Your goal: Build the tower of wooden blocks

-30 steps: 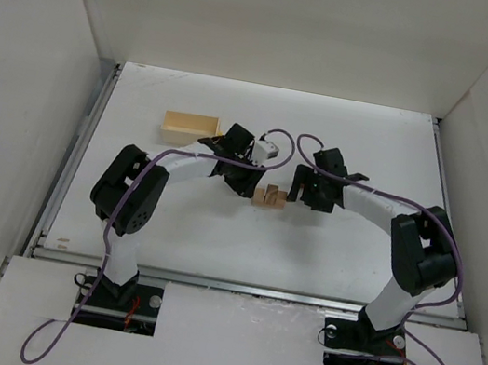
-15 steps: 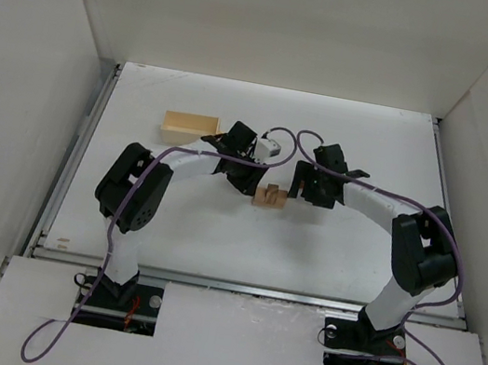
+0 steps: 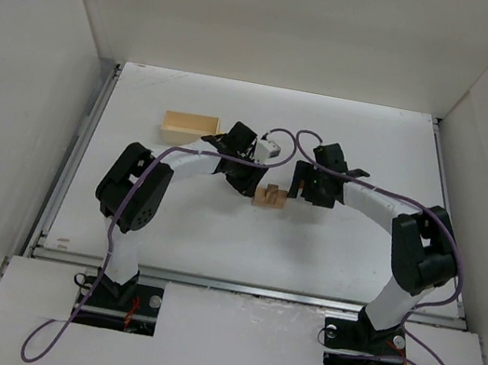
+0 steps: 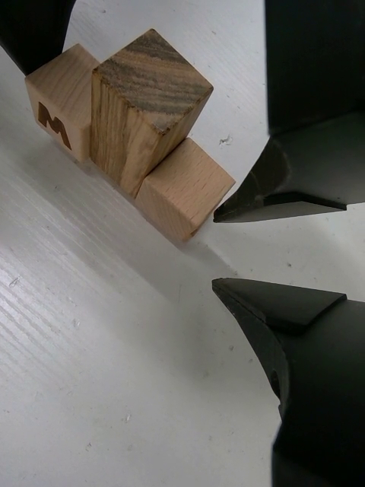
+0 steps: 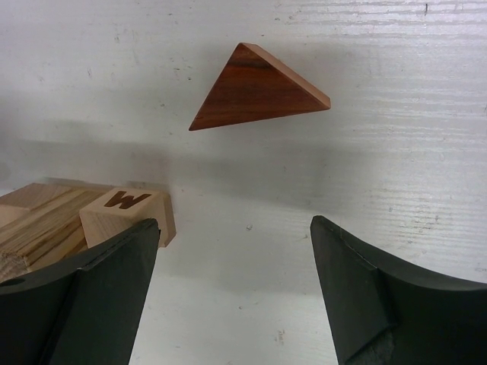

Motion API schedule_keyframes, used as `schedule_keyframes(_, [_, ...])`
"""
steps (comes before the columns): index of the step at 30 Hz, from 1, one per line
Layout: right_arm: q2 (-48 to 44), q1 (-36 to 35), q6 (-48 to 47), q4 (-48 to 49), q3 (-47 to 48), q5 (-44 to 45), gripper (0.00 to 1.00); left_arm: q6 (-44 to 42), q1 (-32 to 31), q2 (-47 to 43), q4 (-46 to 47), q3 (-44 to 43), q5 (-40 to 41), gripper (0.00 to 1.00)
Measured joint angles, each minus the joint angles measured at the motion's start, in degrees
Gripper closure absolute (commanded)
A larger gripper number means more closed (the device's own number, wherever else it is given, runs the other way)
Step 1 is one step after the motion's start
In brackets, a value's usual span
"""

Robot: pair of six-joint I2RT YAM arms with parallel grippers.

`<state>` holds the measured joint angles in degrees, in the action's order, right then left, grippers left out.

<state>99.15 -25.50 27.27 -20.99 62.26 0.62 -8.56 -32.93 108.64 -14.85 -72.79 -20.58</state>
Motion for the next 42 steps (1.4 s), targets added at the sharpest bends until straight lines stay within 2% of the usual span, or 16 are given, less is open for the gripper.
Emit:
schedule_keyframes(19, [-0.02, -0.02, -0.94, -1.51, 0.83, 1.22, 0.14, -0.7, 0.0, -0.57, -0.33, 0.09, 0.28, 0.67])
schedule_keyframes(27, [-2.43, 1.16, -3.69, -6.64, 3.8, 3.91, 0.08, -2.12, 1.05, -8.02, -1.01, 2.54, 2.19, 0.66])
schedule_keyframes(33, [2.99, 3.13, -5.99, -8.96, 14.4, 4.39, 0.08, -3.26, 2.03, -13.11, -0.35, 3.63, 4.85, 0.66])
schedule_keyframes(42, [10.25, 4.59, -6.05, -11.02, 18.1, 5.38, 0.08, -4.28, 2.01, -14.64, 0.42, 6.67, 6.27, 0.66])
